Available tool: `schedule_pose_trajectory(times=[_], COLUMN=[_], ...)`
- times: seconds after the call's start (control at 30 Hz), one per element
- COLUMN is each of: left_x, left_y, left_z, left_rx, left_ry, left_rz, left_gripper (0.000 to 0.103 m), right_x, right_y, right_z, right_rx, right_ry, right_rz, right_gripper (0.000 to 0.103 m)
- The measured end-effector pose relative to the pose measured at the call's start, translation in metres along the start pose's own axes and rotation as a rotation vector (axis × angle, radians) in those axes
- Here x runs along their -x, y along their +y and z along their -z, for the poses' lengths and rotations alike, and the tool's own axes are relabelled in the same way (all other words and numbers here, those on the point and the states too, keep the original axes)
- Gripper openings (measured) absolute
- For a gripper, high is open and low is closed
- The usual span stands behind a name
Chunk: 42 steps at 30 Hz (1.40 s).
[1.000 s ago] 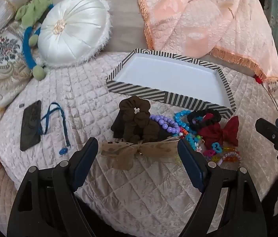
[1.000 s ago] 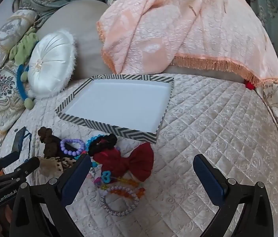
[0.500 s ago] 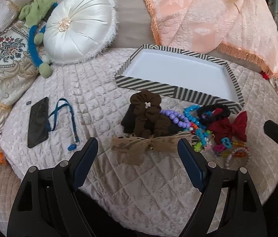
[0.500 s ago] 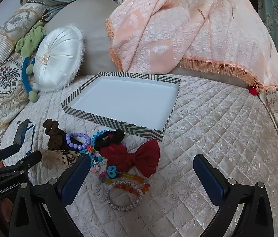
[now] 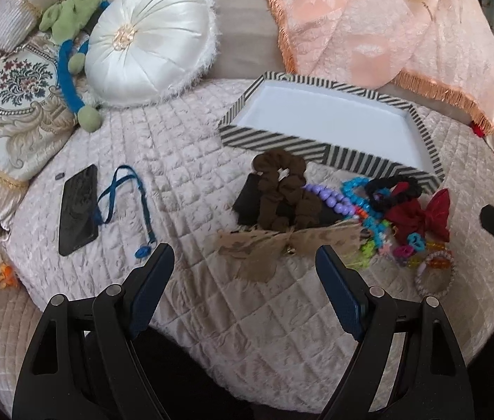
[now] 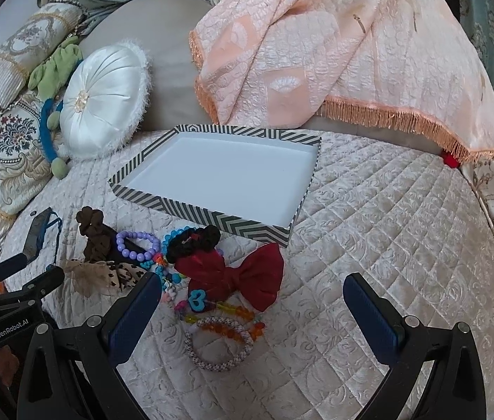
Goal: Organize jewelry
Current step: 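Move both tools toward the jewelry pile beside the striped tray, then grasp the brown flower scrunchie with left tool while right tool grasps black scrunchie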
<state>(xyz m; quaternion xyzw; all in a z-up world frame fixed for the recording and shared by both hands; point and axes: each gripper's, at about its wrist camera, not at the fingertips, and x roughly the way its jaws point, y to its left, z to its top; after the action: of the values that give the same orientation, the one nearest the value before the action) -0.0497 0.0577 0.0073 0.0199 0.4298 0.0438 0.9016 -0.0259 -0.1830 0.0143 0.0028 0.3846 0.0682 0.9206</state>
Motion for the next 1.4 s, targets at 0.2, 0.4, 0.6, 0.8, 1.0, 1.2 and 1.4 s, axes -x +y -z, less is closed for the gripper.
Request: schedule_pose_trajectory(times=[0.2,0.4,0.6,0.8,1.0,1.2,1.4], left_x=[-0.004,-0.008,-0.017,-0.023,-0.030,-0.042,-0.063], left_y=[0.020,0.037,0.041,0.025,0.027,0.031,0.025], left_z=[-0.004,-0.017,-0.021,-0.021,-0.025,-0.048,-0.066], left_rx=[0.053,0.127,0.202,0.064,0.060,0.115,0.131], left_ry=[0.018,0.036,0.056,0.058,0.075,0.071,0.095], left_rz=[-0.012,0.081,0.196,0.120,0.197,0.241,0.265], left_gripper=[0.083,0.083,0.083,0.083,0.083,0.083,0.083], right_x=[-0.002,-0.007,-0.013,-0.024,-0.046,-0.068,-0.090], right_y=[0.004,0.005,0.001,0.000,-0.005,-0.015,-0.021], right_z=[0.001,0.001,0.002,-0.008,-0.025,-0.035,-0.040], right_rx=[0.012,0.013,-0.008,-0.007,-0.056,-0.133,-0.181], right_ry=[0.008,0.012,0.035,0.055,0.083,0.125,0.204], right_rz=[-0.017,-0.062,-0.094,-0.133,-0.218,-0.302,-0.356], right_gripper=[0.103,0.103,0.103,0.100,0.088,0.077,0.060])
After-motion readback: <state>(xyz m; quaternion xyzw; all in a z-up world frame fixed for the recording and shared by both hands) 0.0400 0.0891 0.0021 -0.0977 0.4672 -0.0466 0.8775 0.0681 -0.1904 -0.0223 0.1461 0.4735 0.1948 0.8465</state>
